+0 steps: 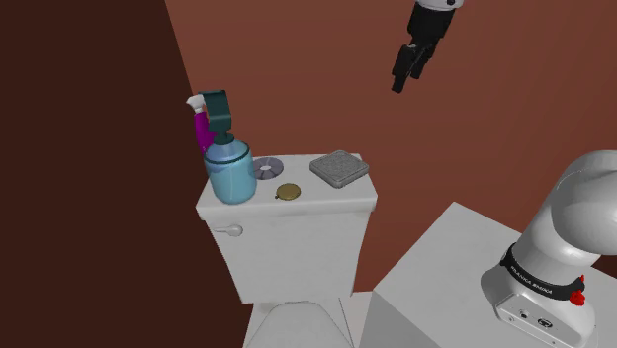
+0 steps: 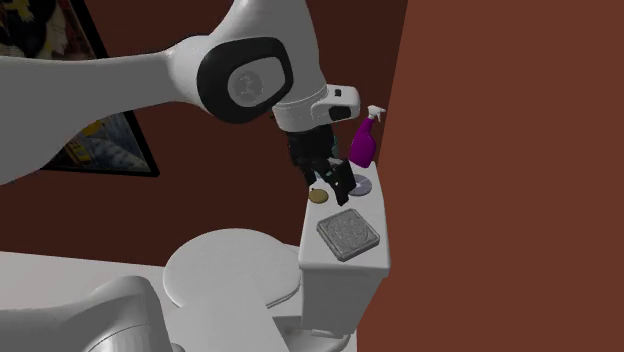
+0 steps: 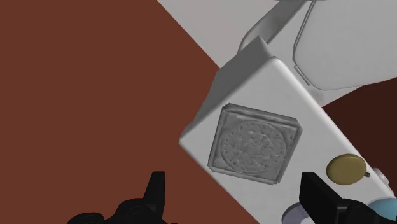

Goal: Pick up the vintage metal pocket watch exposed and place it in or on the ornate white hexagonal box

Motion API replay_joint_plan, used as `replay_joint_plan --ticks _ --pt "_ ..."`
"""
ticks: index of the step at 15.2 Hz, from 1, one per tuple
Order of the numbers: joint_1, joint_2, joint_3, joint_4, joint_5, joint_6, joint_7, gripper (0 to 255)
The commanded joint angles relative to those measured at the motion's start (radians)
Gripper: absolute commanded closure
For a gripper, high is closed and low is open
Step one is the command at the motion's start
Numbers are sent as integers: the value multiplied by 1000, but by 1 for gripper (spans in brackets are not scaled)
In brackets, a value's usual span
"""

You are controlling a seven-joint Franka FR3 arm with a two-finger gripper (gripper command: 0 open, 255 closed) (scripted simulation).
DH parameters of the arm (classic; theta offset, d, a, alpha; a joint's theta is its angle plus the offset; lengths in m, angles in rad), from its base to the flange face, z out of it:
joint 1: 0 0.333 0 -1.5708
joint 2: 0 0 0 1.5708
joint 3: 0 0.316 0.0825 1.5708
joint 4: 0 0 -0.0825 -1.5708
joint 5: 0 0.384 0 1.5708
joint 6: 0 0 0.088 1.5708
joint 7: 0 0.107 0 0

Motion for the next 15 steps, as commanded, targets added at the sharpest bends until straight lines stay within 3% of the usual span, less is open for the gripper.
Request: replay_joint_plan --ticks 1,8,15 --pt "5 48 30 11 12 22 41 0" --pt "17 247 129 48 32 129 180 0" --pt "26 483 218 142 10 214 326 0"
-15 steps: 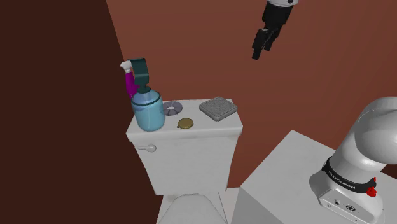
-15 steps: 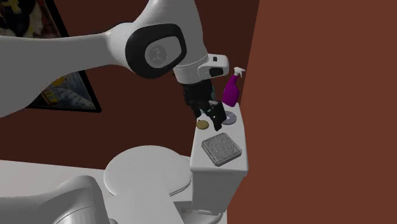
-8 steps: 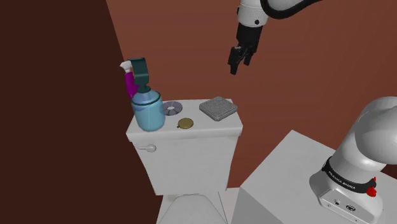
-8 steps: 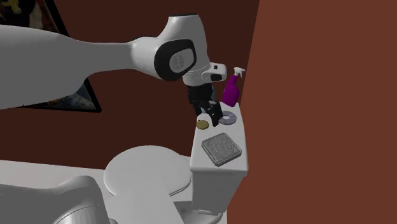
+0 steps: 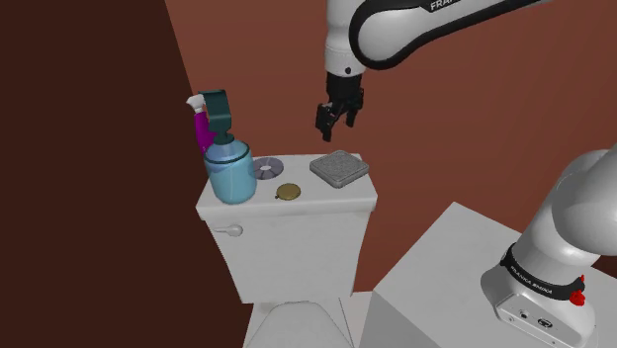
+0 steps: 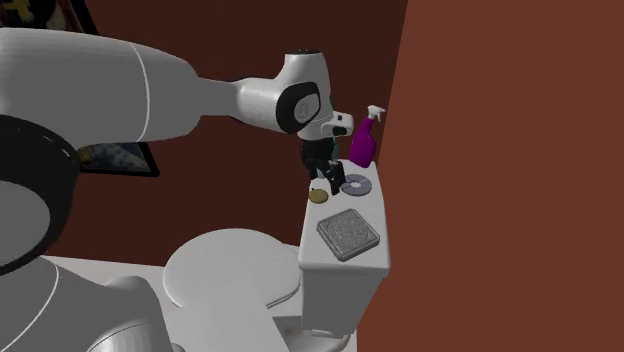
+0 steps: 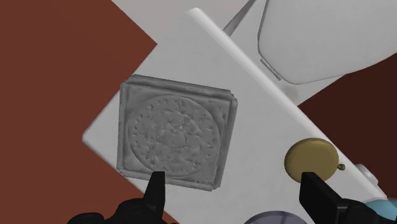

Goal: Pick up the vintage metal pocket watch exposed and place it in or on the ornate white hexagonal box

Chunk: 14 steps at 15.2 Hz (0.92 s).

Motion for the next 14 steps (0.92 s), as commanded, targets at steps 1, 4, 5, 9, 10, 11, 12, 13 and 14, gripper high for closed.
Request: replay_joint_plan --ticks 1,4,5,9,10,11,12,13,14 --pt "3 69 21 33 -12 19 41 0" --pt "13 180 49 95 -39 41 106 0" --pt "17 219 57 118 -50 47 128 0" --pt "44 375 78 223 -97 59 212 0" --pt "53 415 80 253 -109 60 231 0" --pt "63 455 81 283 -121 60 250 0" --pt "74 495 82 315 -132 58 268 0" --pt "86 535 81 349 -142 56 284 0" --pt "98 576 80 384 -152 53 300 0"
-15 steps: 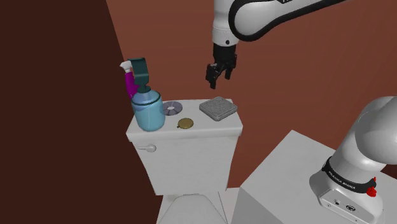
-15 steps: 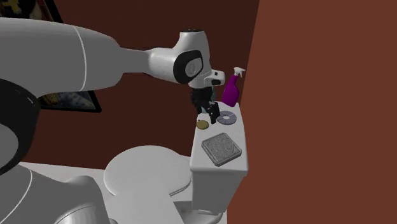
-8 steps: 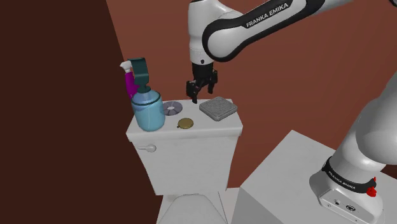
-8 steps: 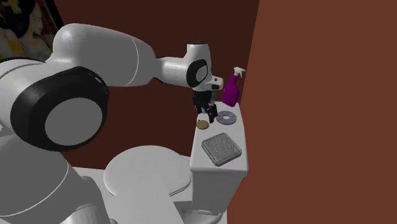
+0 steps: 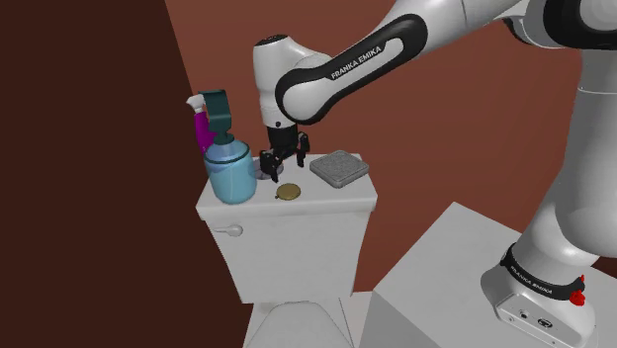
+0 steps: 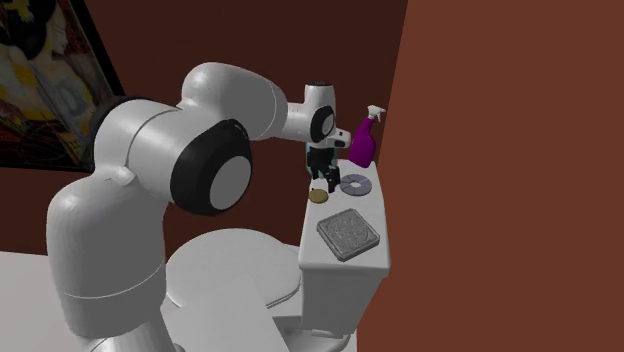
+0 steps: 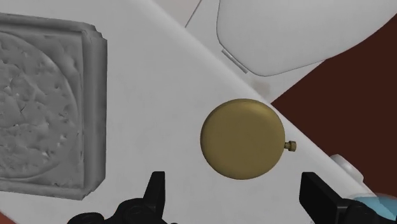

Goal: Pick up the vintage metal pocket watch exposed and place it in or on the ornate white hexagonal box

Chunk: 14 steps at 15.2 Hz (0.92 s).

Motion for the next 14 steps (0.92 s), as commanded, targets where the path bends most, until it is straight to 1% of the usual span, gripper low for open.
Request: replay_joint_plan --ticks 1,8,14 --pt "21 65 -1 56 -17 -5 29 0" --pt "25 107 -12 18 -40 72 44 0" --pt "25 111 -13 16 -42 78 45 0"
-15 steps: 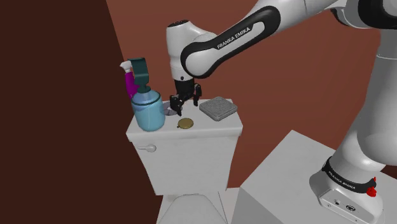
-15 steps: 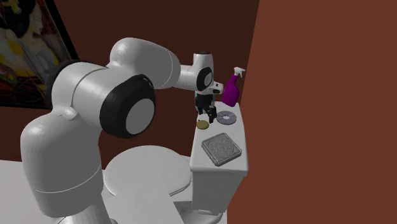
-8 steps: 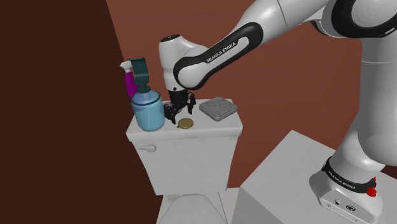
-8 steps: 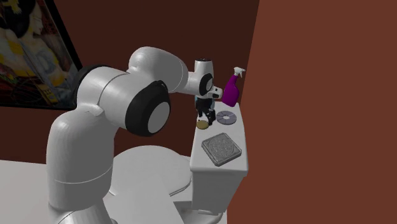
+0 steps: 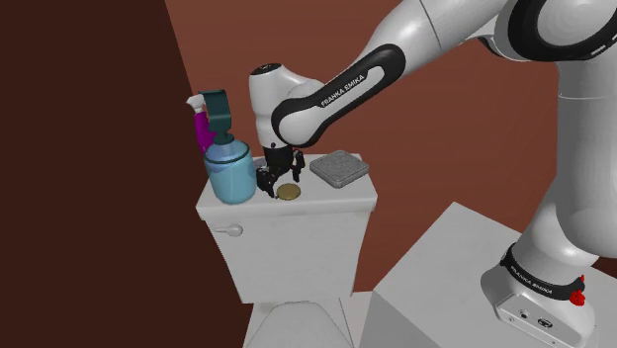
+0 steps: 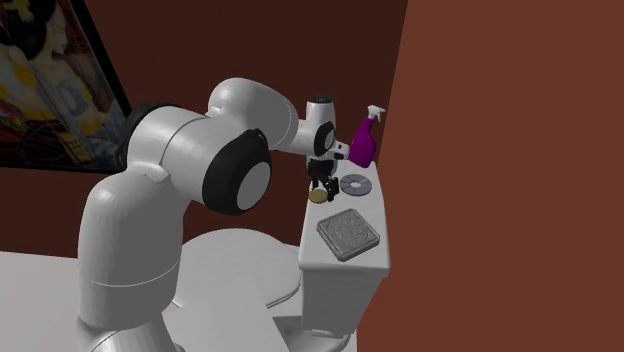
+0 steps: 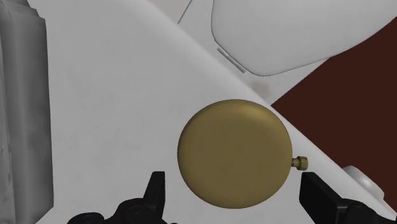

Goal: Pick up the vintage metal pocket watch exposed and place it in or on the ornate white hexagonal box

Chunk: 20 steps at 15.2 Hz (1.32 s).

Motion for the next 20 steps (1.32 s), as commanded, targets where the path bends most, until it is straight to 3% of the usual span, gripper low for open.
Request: replay_joint_plan --ticks 1,2,3,12,20 --pt "0 0 0 0 0 0 0 0" --pt "0 0 0 0 0 0 0 0" --pt "0 0 0 0 0 0 0 255" --pt "0 0 0 0 0 0 0 255" --pt "-7 -50 12 41 27 -87 -21 255"
